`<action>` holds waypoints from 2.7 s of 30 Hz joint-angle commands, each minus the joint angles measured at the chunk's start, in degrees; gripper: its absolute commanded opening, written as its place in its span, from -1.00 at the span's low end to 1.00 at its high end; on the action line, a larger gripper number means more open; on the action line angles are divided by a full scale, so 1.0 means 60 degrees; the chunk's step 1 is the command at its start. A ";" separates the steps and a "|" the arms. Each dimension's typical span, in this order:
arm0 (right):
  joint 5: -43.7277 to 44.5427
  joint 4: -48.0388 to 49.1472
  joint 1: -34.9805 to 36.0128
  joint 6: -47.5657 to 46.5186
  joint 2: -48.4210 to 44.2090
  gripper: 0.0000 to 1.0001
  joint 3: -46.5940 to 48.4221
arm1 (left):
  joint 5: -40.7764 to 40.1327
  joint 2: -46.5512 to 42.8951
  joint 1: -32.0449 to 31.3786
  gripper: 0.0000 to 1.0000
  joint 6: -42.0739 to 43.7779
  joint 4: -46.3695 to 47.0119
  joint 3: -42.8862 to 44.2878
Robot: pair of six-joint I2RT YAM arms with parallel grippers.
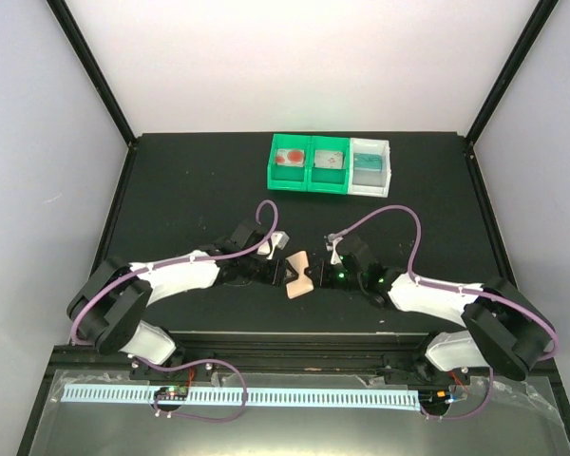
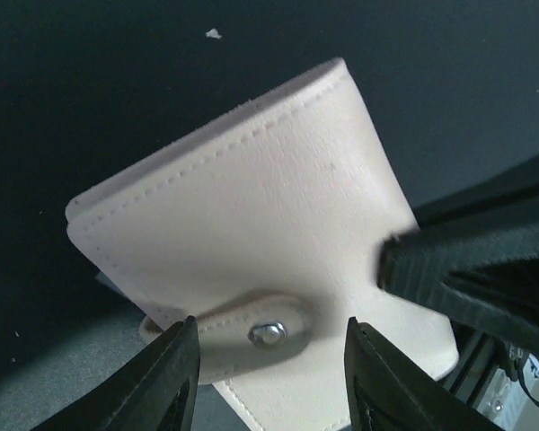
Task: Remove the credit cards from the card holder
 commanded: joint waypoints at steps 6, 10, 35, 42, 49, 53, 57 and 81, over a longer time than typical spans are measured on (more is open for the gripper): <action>0.0467 -0.0176 0.0780 0.0100 -0.0151 -0.98 0.0439 | -0.0498 0.0416 -0.0050 -0.06 0.0181 -0.0254 0.0253; 0.0563 -0.0217 0.0855 0.0160 -0.0261 -0.98 0.0477 | -0.0908 0.0442 -0.0054 -0.08 0.0366 -0.0791 0.0244; 0.1266 -0.1068 0.0868 -0.0036 -0.0565 -0.98 0.0645 | -0.2235 -0.0540 -0.0040 -0.11 0.0848 -0.1736 -0.0355; 0.1268 -0.0848 0.0868 -0.0001 -0.0521 -0.98 0.0508 | -0.1897 -0.1058 -0.0021 -0.11 0.0819 -0.1603 -0.0459; 0.1244 -0.0471 0.0861 0.0167 -0.0498 -0.98 0.0289 | -0.1256 -0.1108 0.0027 -0.07 0.0335 -0.0361 -0.1009; 0.1261 -0.0348 0.0868 0.0240 -0.0511 -0.98 0.0169 | -0.0892 -0.0772 0.0036 -0.06 0.0188 0.0111 -0.1071; 0.1314 -0.0251 0.0856 0.0251 -0.0542 -0.98 -0.0001 | -0.0963 -0.0504 0.0040 -0.06 0.0100 0.0335 -0.1151; 0.1020 0.0256 0.0869 0.0445 -0.0176 -0.97 -0.0492 | -0.1121 0.0591 0.0040 -0.66 -0.0485 0.1234 -0.1122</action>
